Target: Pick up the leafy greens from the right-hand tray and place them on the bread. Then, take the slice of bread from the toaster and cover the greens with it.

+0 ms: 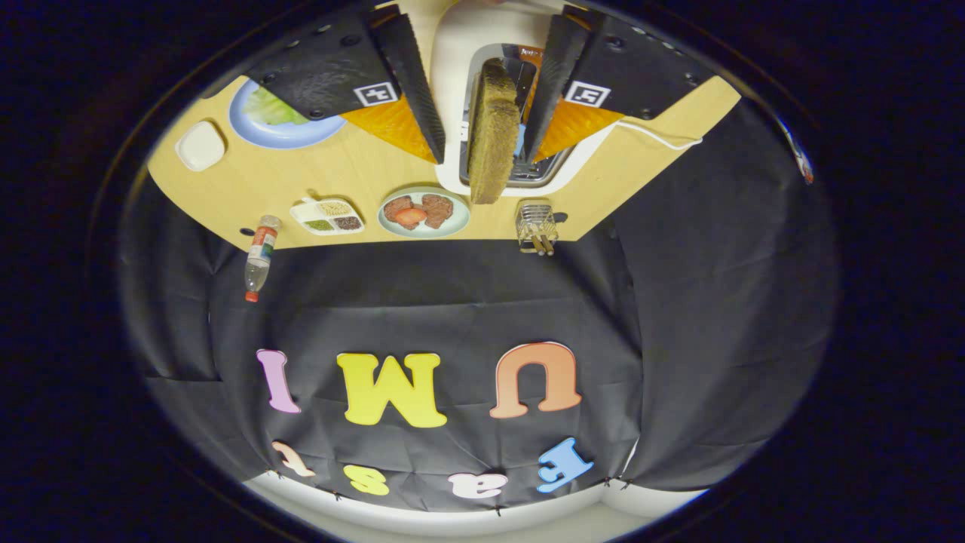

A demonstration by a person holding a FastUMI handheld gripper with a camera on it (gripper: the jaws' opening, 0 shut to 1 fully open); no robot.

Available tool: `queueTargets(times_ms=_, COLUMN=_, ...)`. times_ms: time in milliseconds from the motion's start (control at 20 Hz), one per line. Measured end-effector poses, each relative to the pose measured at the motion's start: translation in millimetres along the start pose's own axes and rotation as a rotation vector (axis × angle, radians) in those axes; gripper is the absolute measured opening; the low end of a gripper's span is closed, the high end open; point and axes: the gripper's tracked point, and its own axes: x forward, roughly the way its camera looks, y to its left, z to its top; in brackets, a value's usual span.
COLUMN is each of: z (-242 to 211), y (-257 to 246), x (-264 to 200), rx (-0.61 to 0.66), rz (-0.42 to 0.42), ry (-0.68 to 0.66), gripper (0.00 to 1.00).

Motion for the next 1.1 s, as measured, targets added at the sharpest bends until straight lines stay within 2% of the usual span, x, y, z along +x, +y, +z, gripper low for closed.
queueTargets(times_ms=150, z=1, y=1, x=-2, rx=0.007, rz=0.017, ry=-0.007, gripper=0.27)
queueTargets(times_ms=250, z=3, y=5, x=-7, rx=0.028, rz=0.046, ry=-0.011, gripper=0.17)
queueTargets(times_ms=300, z=7, y=7, x=-8, rx=0.034, rz=0.057, ry=-0.024, gripper=0.09)
queueTargets(times_ms=750, z=70, y=2, x=-51, rx=0.074, rz=0.130, ry=-0.157, gripper=0.09)
queueTargets(times_ms=1000, z=82, y=-48, x=-75, rx=0.134, rz=0.133, ry=-0.208, gripper=0.08)
queueTargets(times_ms=1100, z=75, y=-81, x=-76, rx=0.128, rz=0.099, ry=-0.209, gripper=0.09)
